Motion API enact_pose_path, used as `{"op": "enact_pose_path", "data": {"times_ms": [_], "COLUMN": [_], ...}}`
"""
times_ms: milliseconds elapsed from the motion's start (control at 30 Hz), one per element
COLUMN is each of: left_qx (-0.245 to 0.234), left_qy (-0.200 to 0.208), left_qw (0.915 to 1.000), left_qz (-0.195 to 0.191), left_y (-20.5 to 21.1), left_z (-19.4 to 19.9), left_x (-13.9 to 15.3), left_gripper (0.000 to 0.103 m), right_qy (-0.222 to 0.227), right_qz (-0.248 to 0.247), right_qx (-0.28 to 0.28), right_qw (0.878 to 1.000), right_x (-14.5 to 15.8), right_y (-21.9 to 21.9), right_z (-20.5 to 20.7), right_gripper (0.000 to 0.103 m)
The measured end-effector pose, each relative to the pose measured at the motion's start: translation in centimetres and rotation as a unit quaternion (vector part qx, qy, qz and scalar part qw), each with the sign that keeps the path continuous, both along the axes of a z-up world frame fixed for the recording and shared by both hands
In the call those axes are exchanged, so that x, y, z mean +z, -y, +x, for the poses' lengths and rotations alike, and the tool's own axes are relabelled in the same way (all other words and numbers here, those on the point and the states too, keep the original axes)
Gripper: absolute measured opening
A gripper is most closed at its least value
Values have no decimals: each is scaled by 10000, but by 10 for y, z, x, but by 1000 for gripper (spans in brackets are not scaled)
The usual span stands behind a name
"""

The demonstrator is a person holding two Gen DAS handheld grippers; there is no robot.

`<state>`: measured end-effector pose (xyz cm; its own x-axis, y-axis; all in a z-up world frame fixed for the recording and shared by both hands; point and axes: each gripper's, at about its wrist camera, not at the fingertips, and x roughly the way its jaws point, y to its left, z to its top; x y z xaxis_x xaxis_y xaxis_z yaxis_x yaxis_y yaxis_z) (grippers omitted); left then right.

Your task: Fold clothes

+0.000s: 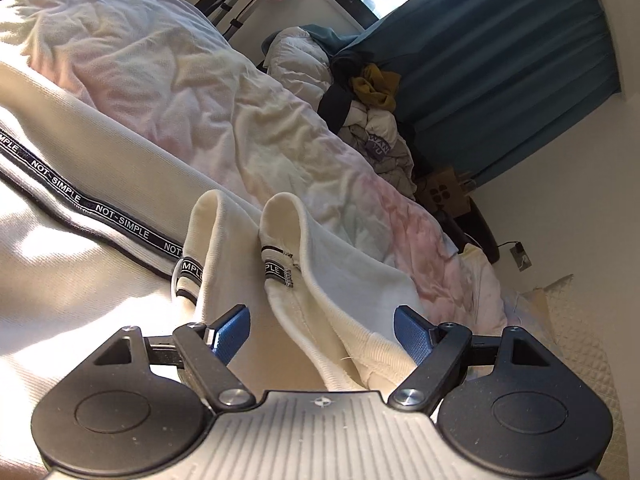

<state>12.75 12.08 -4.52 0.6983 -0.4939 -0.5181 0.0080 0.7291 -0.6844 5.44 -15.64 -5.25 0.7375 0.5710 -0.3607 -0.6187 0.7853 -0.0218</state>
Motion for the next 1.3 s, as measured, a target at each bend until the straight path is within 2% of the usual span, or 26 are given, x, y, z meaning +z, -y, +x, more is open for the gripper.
{"op": "enact_pose_path", "data": {"times_ms": [67, 200, 267, 333, 367, 400, 467, 500, 600, 667, 733, 867, 1000, 1067, 1133, 1167, 1233, 1300], "left_qx": [48, -332, -463, -607, -572, -485, -297, -214, -53, -19, 14, -1, -110, -142, -131, -122, -53, 22], "left_qy": [52, -61, -130, -199, -186, -195, -276, -309, -341, -318, -301, -243, -156, -136, -12, 64, 212, 356], "left_qw": [10000, 9978, 9966, 9961, 9971, 9984, 9985, 9976, 9960, 9957, 9967, 9971, 9973, 9976, 9973, 9970, 9958, 9941], "left_qz": [63, -566, -664, -604, -470, -217, 371, 582, 823, 875, 759, 719, 715, 670, 719, 759, 884, 1029], "left_y": [0, 6, 13, 22, 25, 28, 32, 33, 32, 30, 26, 24, 26, 25, 23, 23, 23, 24], "left_z": [-2, 3, 8, 14, 16, 18, 20, 20, 21, 23, 23, 20, 16, 13, 4, -2, -17, -34], "left_x": [1, -7, -8, -10, -11, -12, -15, -17, -24, -27, -29, -28, -27, -26, -21, -17, -7, 4], "left_gripper": [82, 81, 76, 64, 52, 37, 15, 14, 12, 11, 11, 13, 19, 22, 25, 30, 37, 40], "right_qy": [21, 62, 99, 159, 189, 240, 237, 120, -386, -676, -875, -1223, -1519, -1700, -1880, -1955, -2235, -2707], "right_qz": [2, 5, -59, -213, -290, -507, -915, -1015, -1064, -982, -824, -181, 634, 1243, 1957, 2232, 2621, 3136], "right_qx": [22, 66, 110, 184, 222, 268, 361, 398, 494, 510, 497, 372, 96, -291, -733, -1045, -1808, -2417], "right_qw": [10000, 10000, 9999, 9995, 9992, 9981, 9949, 9940, 9923, 9916, 9915, 9916, 9863, 9771, 9597, 9492, 9212, 8775], "right_x": [0, 0, 0, 0, 0, -2, -10, -14, -31, -37, -39, -25, -9, 0, 5, 6, -3, -21], "right_y": [0, 0, -1, -4, -5, -10, -20, -23, -28, -29, -27, -6, 31, 59, 92, 109, 141, 172], "right_z": [-1, -3, -5, -8, -9, -11, -14, -13, 0, 8, 13, 15, 13, 15, 18, 19, 23, 29], "right_gripper": [8, 8, 8, 8, 8, 8, 8, 8, 8, 9, 10, 11, 11, 11, 11, 11, 11, 11]}}
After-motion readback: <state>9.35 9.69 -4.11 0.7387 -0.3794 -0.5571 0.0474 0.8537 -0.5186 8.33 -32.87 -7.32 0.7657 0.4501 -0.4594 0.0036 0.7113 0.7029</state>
